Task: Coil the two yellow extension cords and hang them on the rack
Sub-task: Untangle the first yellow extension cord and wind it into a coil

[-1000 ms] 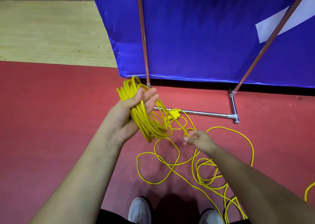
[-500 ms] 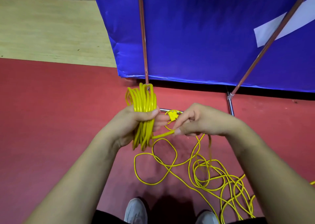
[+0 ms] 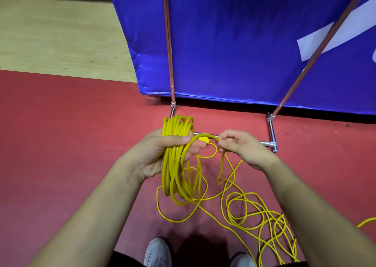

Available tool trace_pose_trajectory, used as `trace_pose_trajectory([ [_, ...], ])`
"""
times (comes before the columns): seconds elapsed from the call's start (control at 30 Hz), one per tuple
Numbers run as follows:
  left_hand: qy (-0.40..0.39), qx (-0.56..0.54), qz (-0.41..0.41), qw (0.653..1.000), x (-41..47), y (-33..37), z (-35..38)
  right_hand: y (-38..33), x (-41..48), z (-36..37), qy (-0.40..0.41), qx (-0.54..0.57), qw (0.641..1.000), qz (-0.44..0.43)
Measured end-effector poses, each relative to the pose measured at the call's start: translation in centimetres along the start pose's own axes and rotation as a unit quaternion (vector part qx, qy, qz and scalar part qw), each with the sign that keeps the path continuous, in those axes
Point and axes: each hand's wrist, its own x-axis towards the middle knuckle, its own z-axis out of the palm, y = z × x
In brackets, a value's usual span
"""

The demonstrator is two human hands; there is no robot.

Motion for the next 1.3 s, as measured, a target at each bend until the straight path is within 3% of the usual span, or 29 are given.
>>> trace_pose_trajectory([
  [0.23,0.033,0.009,-0.063,0.997,-0.1,-0.2,-0.5,-2.3,0.4,0.4,0.091,-0.004,0.993,-0.076],
  [0.53,0.004,0.068,-0.049,0.996,0.0,-0.5,-0.3,-7.1,-0.6,3.8,-0.044,-0.089,0.986,-0.137],
  [0.67,-0.06,0.066,-0.026,0.996,-0.3,-0.3,-0.6,-6.0,-0.2,3.5,-0.049,-0.081,0.989,-0.113],
  [0.83,-0.088,-0.015,0.021,0.996,-0.4,0.4,-1.9,0.0,0.2,-0.6,-0.034,-0.175,0.984,-0.012],
  [0.9,-0.079,0.01,0.027,0.996,-0.6,0.6,-2.2,2.2,0.0,-1.4,-0.012,-0.14,0.99,0.023],
  [1.03,-0.012,0.076,-0.023,0.997,-0.2,0.0,-2.0,3.6,0.6,-1.0,0.053,0.032,0.996,0.067],
  [1.17,0.018,0.085,-0.06,0.994,-0.1,-0.1,-2.0,2.5,1.2,-0.7,0.103,-0.033,0.994,0.03],
  [1.3,0.016,0.055,-0.066,0.996,-0.3,-0.1,-1.9,0.1,1.1,-0.4,0.098,-0.097,0.99,-0.003],
])
